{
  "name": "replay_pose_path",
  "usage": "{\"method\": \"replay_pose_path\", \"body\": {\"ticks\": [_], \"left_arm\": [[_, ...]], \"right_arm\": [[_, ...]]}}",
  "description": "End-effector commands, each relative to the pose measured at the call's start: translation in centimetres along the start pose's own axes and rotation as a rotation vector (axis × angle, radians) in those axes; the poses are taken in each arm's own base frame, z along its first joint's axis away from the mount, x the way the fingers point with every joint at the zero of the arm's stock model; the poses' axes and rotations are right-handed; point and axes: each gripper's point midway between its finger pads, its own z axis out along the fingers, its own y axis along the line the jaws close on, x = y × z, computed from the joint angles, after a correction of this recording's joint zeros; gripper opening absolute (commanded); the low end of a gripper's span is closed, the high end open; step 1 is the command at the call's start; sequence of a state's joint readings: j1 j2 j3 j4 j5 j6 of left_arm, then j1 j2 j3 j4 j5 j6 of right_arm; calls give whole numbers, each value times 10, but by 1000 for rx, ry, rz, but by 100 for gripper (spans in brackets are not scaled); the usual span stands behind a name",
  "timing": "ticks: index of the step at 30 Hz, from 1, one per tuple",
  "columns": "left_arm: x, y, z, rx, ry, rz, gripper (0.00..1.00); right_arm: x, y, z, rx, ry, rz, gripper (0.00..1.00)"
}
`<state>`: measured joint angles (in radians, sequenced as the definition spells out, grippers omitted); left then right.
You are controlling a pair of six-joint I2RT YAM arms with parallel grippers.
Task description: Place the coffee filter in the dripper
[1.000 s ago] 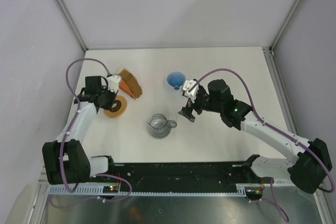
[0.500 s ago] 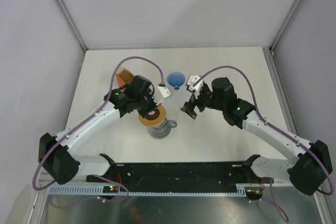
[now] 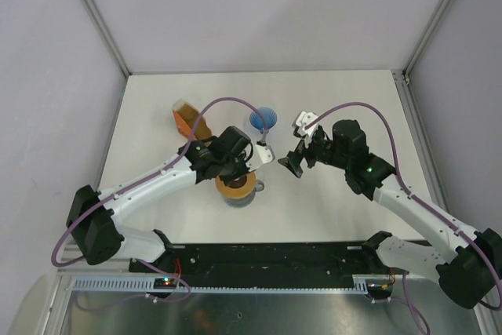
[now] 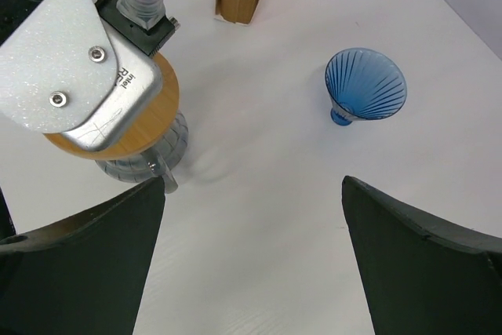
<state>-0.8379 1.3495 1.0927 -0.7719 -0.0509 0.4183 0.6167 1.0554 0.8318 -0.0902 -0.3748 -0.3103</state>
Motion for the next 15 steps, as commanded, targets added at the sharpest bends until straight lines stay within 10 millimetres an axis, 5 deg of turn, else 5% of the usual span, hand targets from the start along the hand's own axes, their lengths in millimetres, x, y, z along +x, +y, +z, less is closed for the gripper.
{"method": "replay_pose_path", "body": {"ticks": [1, 15], "left_arm": [[-7, 11, 5, -76, -30, 8, 0], [-5, 5, 14, -64, -59, 1, 1]], "right_arm": [[-18, -2, -7, 6, -72, -6, 99], [-18, -1, -8, -6, -74, -5, 99]]}}
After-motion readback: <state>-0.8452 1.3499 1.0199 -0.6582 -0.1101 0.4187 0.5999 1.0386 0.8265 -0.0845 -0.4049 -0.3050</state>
